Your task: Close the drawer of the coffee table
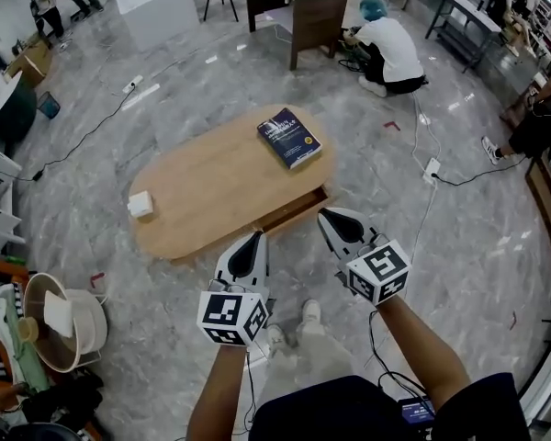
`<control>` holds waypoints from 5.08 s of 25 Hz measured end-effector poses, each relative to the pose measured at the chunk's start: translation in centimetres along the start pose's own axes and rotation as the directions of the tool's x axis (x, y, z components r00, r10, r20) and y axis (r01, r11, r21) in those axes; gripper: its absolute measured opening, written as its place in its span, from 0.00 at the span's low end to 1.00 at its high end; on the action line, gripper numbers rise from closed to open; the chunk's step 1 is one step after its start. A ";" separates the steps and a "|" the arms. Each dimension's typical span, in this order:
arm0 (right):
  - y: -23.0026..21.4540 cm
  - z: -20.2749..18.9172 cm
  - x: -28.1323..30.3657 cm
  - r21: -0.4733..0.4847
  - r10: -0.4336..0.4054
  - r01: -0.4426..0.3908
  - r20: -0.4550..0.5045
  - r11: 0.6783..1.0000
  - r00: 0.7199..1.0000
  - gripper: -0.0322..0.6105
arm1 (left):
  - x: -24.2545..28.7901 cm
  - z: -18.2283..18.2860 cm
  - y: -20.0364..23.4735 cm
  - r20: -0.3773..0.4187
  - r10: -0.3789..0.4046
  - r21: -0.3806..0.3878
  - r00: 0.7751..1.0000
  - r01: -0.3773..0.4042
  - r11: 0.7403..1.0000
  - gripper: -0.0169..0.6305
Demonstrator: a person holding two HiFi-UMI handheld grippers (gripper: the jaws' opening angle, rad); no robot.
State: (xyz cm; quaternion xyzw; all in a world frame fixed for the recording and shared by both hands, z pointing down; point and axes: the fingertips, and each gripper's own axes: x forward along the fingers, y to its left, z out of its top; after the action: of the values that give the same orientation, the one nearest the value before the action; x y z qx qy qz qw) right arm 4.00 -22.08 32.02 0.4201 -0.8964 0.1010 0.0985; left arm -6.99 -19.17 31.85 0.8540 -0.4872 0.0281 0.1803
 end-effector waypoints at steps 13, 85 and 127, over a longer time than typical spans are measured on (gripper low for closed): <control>-1.0 -5.2 2.5 0.036 0.014 -0.012 -0.057 0.999 0.998 0.08 | 2.4 -5.8 1.8 -0.080 0.007 -0.037 0.997 -0.010 0.999 0.02; -7.9 -40.2 15.1 0.237 0.047 0.029 -0.308 0.971 0.950 0.08 | 14.5 -38.2 10.8 -0.369 0.032 -0.152 0.929 -0.094 0.984 0.02; -11.7 -50.1 22.5 0.167 0.015 0.056 -0.395 0.984 0.919 0.08 | 17.6 -42.4 14.8 -0.344 0.098 -0.111 0.934 -0.145 0.983 0.02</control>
State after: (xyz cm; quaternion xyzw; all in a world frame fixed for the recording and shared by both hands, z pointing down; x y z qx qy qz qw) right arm 3.53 -32.75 87.14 0.4074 -0.8414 0.2608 0.2410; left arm -4.78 -26.24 79.57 0.7907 -0.5018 0.1522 0.3160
